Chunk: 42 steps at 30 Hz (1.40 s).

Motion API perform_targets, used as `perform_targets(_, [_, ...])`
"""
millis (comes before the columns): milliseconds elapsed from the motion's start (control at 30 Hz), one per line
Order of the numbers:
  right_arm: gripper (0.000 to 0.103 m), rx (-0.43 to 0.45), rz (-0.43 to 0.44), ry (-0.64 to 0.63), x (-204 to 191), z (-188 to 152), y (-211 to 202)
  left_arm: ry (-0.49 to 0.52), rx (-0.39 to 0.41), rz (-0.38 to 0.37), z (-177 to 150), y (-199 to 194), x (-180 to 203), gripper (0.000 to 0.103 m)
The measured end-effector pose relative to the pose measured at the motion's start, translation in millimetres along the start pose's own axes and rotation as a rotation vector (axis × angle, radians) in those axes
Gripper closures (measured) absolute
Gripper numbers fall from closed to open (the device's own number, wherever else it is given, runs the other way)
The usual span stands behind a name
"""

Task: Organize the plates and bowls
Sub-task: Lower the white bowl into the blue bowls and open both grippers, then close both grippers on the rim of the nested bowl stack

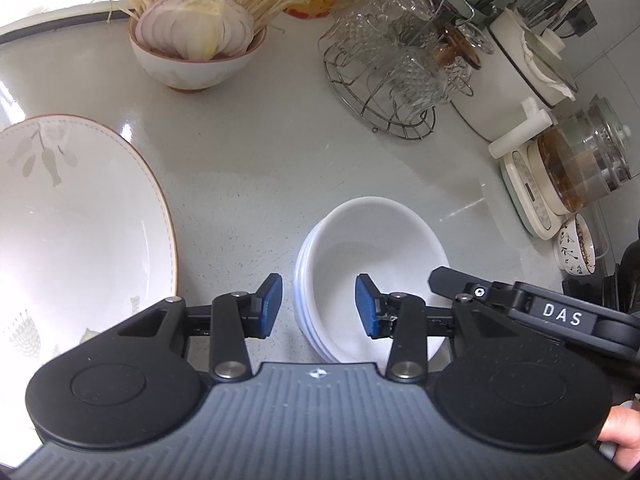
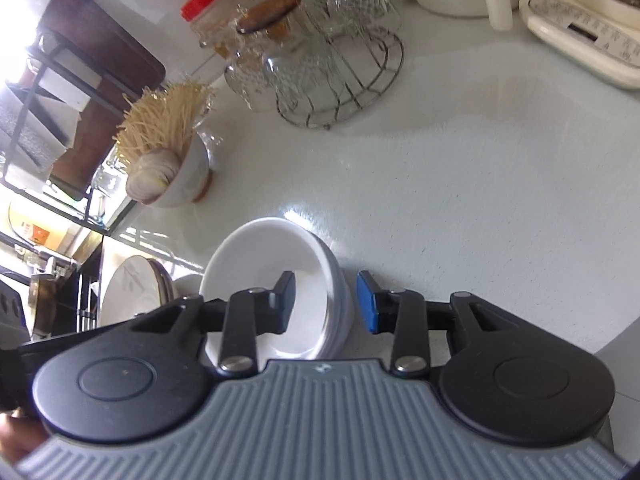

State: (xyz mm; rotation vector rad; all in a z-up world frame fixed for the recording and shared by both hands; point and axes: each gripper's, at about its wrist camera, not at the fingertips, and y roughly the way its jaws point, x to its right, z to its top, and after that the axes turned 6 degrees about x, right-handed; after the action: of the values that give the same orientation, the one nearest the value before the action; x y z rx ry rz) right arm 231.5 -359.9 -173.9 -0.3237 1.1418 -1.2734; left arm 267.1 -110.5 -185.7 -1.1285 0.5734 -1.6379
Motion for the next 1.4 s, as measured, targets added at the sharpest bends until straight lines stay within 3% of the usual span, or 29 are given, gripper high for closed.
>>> perform_targets(400, [0.066,-0.063,-0.009,0.026,7,-8,24,-0.006,-0.044,-0.008,-7,20,-6,0.059])
perform_targets(533, [0.066,-0.078,-0.005,0.031,8,-10,27,-0.014,-0.040,-0.020,-8,22,-7,0.065])
perform_targets(800, [0.071,-0.088,0.001,0.045,13,-11,31,-0.036,-0.034,-0.018,-10,25,-11,0.074])
perform_targets(1400, [0.078,-0.088,0.018,0.012,10,-14,23,-0.014,-0.034,-0.004,-14,18,-3,0.079])
